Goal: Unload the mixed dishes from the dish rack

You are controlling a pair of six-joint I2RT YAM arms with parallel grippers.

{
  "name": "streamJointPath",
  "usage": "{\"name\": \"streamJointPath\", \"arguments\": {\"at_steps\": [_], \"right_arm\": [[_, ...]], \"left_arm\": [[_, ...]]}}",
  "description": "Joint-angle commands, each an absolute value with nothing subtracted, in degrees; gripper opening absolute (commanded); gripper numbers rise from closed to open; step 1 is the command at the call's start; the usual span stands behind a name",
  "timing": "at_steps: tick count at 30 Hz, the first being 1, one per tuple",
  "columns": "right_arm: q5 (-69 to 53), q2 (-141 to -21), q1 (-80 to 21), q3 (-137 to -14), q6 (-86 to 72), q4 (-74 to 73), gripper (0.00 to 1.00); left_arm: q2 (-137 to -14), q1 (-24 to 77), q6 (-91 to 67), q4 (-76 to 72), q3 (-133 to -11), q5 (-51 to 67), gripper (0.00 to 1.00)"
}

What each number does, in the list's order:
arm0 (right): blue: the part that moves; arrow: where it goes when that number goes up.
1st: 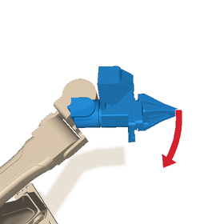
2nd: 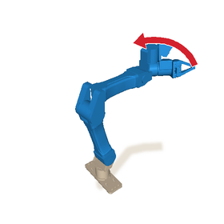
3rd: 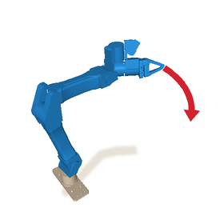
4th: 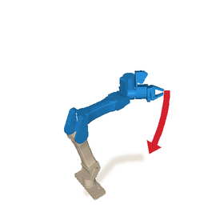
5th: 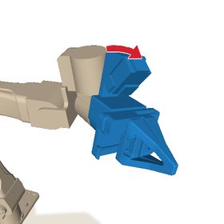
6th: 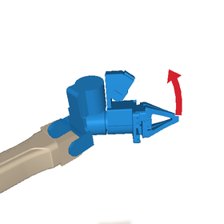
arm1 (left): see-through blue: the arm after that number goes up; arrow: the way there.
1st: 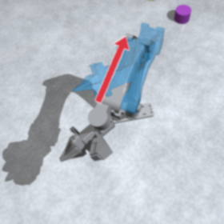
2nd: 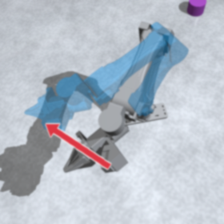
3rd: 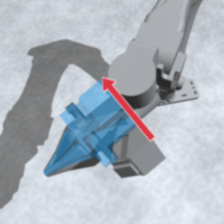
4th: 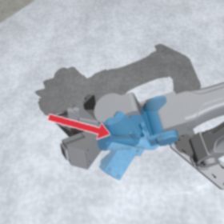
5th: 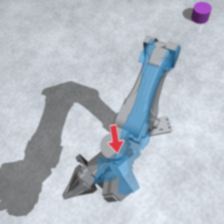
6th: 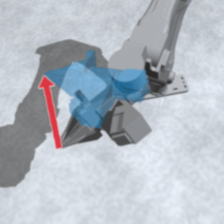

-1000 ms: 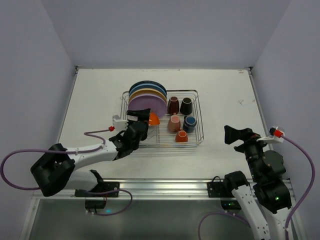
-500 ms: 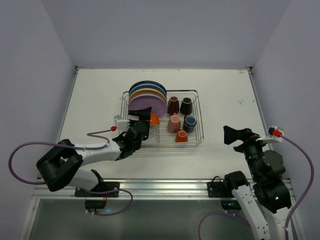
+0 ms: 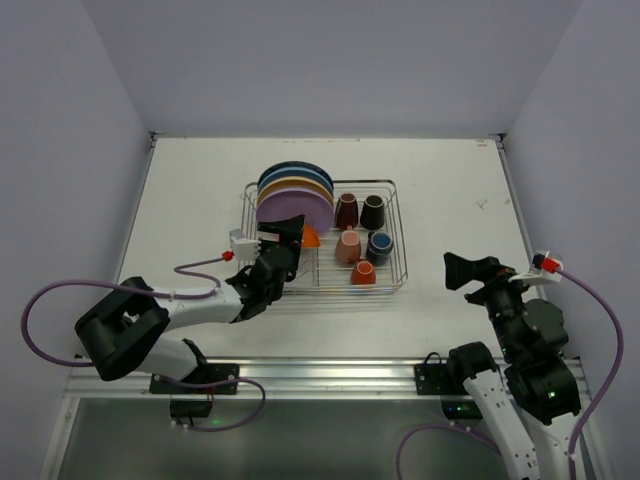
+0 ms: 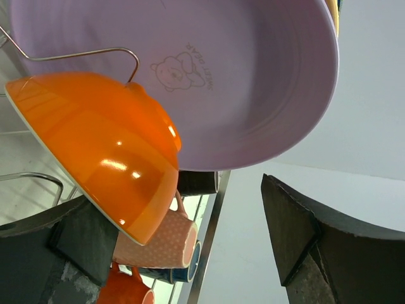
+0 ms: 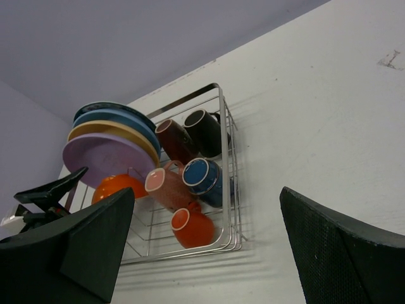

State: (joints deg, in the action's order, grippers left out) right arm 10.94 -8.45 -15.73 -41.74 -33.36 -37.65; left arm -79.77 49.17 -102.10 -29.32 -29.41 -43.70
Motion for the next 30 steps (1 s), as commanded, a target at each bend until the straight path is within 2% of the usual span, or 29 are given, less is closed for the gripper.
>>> {"name": "streamJointPath", "arguments": {"at_steps": [1, 17, 30], "right_arm": [[10.5, -7.7, -15.8, -41.6, -32.0, -35.1, 0.99], [11.0, -8.2, -15.8, -42.1, -31.7, -35.6, 0.99], [10.5, -8.1, -15.8, -42.1, -32.0, -35.9, 0.99]], "left_arm": [[-79.4, 49.2, -97.8, -33.9, -30.2, -47.5, 0.89], [-78.0, 49.3, -92.6, -38.0, -30.3, -47.8, 0.9], [-80.6, 49.7, -97.6, -44.0, -29.1, -46.0, 0.89]]}}
